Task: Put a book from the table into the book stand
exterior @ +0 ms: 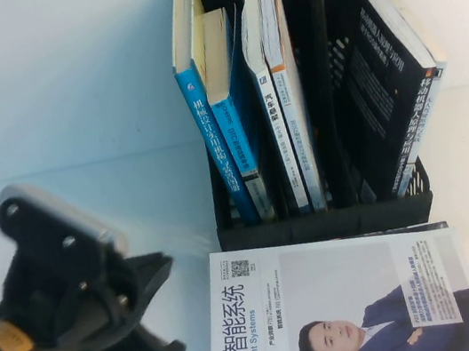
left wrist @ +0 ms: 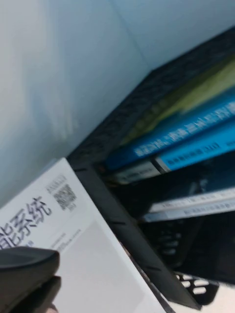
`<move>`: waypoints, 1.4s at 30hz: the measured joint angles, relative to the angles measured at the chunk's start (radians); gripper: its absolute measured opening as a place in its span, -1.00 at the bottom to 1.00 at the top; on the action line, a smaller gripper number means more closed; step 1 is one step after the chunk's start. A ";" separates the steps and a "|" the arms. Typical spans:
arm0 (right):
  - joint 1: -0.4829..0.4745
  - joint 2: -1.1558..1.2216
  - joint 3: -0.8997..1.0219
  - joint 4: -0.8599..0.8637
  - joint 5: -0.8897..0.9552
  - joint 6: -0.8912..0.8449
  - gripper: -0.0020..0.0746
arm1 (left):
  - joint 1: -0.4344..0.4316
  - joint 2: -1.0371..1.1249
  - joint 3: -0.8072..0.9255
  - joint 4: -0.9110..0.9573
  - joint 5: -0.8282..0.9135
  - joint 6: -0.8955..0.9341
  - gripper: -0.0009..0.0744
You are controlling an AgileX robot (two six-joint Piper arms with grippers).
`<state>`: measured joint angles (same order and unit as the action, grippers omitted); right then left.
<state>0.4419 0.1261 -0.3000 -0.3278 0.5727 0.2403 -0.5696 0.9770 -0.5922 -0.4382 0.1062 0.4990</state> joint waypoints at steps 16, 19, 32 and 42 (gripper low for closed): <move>0.000 0.000 0.000 0.000 0.000 0.000 -0.96 | 0.243 -0.624 0.423 -0.044 -0.138 -0.026 -0.98; 0.000 0.000 0.000 0.000 0.000 0.000 -0.96 | 0.276 -0.756 0.468 -0.044 -0.204 -0.026 -0.98; 0.000 0.000 0.000 0.000 0.002 0.000 -0.96 | 0.298 -0.956 0.613 -0.224 -0.434 0.015 -0.98; -0.001 0.000 0.000 0.000 0.003 0.000 -0.96 | 0.451 -0.988 0.613 0.233 -0.121 -0.566 -0.98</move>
<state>0.4412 0.1261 -0.3000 -0.3278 0.5753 0.2403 -0.1187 -0.0110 0.0211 -0.2051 -0.0147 -0.0671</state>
